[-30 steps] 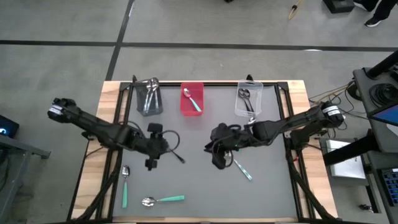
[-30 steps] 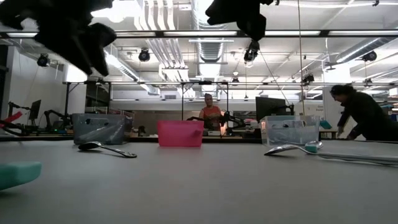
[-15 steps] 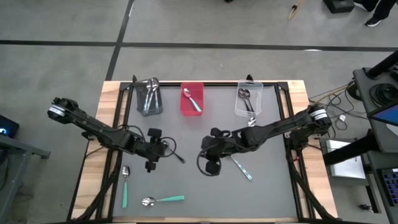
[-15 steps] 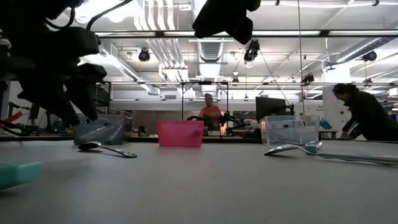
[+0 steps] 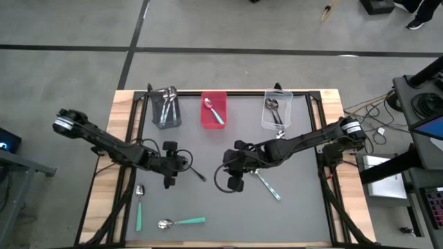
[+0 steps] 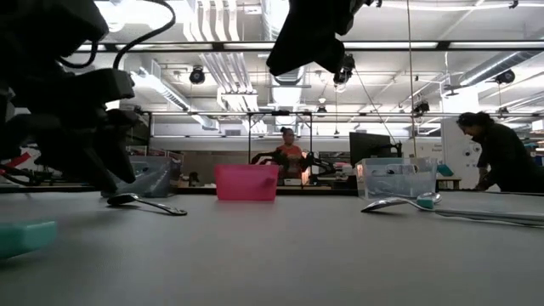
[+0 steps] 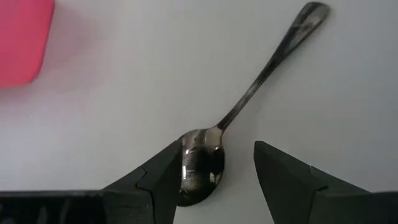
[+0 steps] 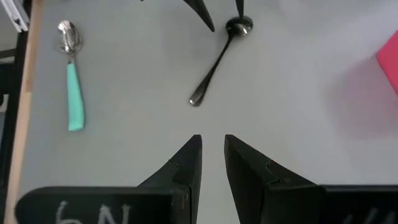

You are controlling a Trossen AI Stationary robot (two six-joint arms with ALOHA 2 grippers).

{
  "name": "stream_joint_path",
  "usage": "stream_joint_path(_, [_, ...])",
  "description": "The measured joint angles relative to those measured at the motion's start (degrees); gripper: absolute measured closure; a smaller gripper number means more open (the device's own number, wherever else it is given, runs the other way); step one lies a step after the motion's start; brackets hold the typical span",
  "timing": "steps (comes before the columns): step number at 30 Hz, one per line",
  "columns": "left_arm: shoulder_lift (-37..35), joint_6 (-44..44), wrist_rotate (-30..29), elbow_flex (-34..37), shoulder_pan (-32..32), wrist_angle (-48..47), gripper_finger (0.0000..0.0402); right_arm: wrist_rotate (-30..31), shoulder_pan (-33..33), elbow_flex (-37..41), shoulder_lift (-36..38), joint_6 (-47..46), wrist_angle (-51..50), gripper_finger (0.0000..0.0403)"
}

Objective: Sort silverware by color (type)
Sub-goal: Put the black spoon into the transparent bin

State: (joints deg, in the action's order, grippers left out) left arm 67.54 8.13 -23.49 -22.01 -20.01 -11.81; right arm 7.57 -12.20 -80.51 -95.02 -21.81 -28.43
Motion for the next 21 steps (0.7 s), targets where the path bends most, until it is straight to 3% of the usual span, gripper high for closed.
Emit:
stream_joint_path(12, [5.9, 2.1, -0.5, 3.2, 3.3, 7.4, 0.0228, 0.1, 0.9, 0.1, 0.0, 3.0, -0.3, 0.0342])
stream_joint_path(16, [6.6, 3.0, -1.6, 3.0, 3.3, 7.7, 0.0258, 0.1, 0.9, 0.1, 0.0, 3.9, -0.4, 0.0342])
stream_joint_path(21, [6.3, 4.2, -3.0, 3.0, 3.6, 7.3, 0.0326, 0.5, 0.9, 0.1, 0.0, 4.6, 0.0, 0.0342])
